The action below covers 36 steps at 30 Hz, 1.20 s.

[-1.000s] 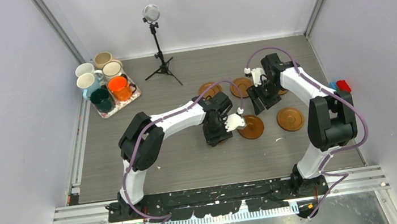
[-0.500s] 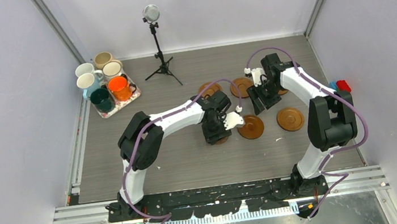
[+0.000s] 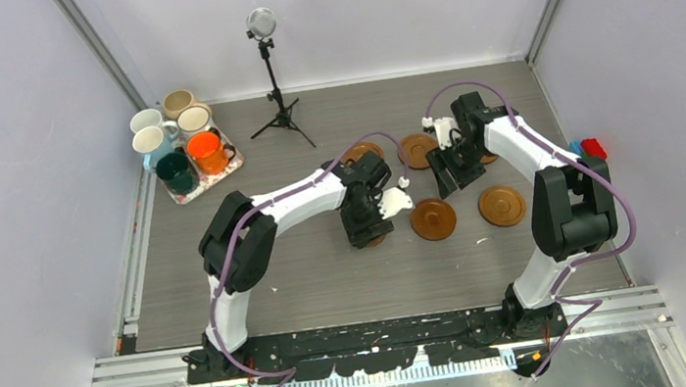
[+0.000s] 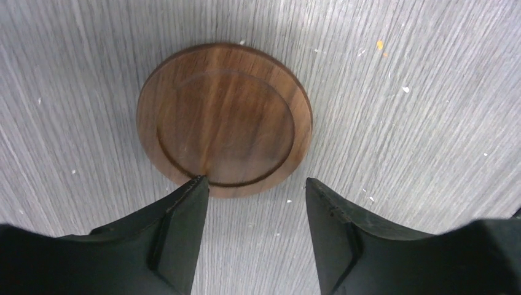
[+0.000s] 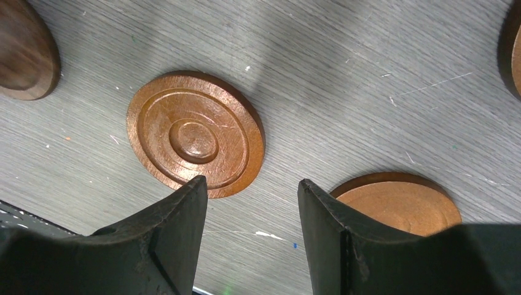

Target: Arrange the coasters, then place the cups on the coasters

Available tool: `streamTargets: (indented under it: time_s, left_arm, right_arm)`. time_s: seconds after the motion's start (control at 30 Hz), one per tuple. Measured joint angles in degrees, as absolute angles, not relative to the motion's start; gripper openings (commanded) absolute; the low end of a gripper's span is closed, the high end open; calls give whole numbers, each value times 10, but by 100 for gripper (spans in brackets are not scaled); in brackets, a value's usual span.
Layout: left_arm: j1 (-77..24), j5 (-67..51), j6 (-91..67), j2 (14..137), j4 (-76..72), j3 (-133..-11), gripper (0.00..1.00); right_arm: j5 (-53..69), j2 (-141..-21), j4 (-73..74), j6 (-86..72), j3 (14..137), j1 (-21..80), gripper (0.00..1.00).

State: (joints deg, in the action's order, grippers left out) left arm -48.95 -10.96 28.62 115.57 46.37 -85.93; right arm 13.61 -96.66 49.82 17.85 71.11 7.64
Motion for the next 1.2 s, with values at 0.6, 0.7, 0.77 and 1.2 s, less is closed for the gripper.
streamTargets:
  time_s: [0.6, 0.7, 0.77, 1.2]
  left_arm:
    - [-232, -87, 299, 984, 450, -889, 70]
    - [-181, -67, 324, 984, 415, -836, 67]
    - [-143, -59, 345, 984, 392, -802, 66]
    - [-28, -13, 474, 1070, 216, -757, 53]
  right_arm:
    - [220, -944, 512, 147, 780, 76, 68]
    - [231, -936, 512, 143, 770, 76, 69]
    - [237, -928, 512, 137, 761, 76, 69]
    - [256, -903, 504, 118, 729, 76, 69]
